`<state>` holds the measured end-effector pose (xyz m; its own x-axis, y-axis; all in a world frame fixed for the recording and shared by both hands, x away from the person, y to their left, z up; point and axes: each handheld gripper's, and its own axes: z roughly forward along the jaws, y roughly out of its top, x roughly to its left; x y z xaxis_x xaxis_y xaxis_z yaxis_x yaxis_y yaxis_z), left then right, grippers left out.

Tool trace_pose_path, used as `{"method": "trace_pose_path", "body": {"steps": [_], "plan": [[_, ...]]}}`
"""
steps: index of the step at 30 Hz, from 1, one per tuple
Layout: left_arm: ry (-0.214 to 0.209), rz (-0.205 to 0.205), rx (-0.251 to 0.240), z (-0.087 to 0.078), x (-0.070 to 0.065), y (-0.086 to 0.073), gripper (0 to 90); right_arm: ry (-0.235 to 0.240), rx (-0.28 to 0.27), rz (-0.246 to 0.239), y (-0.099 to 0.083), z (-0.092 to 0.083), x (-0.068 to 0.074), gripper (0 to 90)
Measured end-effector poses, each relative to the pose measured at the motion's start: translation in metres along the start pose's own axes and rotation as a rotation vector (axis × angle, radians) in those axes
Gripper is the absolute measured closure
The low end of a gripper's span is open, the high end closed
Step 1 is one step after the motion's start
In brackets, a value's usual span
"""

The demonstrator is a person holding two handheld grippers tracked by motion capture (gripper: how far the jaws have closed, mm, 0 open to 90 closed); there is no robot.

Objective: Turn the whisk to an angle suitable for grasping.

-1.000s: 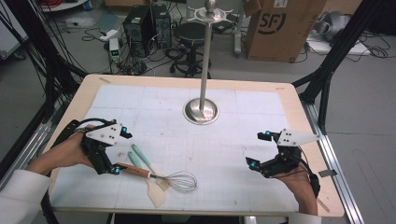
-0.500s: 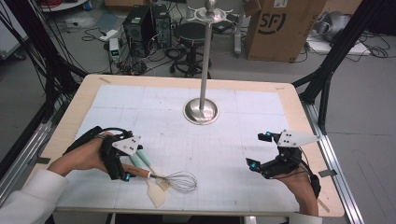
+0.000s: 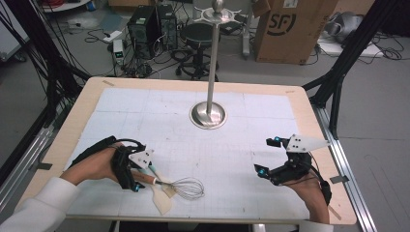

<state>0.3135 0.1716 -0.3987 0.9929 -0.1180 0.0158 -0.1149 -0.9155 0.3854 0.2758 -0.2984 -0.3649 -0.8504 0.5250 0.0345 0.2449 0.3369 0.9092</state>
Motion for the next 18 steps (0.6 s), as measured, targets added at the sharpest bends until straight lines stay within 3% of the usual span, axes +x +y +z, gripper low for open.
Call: {"method": "trace_pose_path", "body": {"steps": [10,18], "plan": [[-0.028,0.005,0.035,0.011,0.002,0.002,42.3,0.000,-0.003,-0.003,0.000,0.000,-0.001,0.1],[-0.020,-0.002,0.039,0.011,0.002,0.002,50.8,0.004,-0.003,0.004,0.000,0.001,-0.001,0.1]]}}
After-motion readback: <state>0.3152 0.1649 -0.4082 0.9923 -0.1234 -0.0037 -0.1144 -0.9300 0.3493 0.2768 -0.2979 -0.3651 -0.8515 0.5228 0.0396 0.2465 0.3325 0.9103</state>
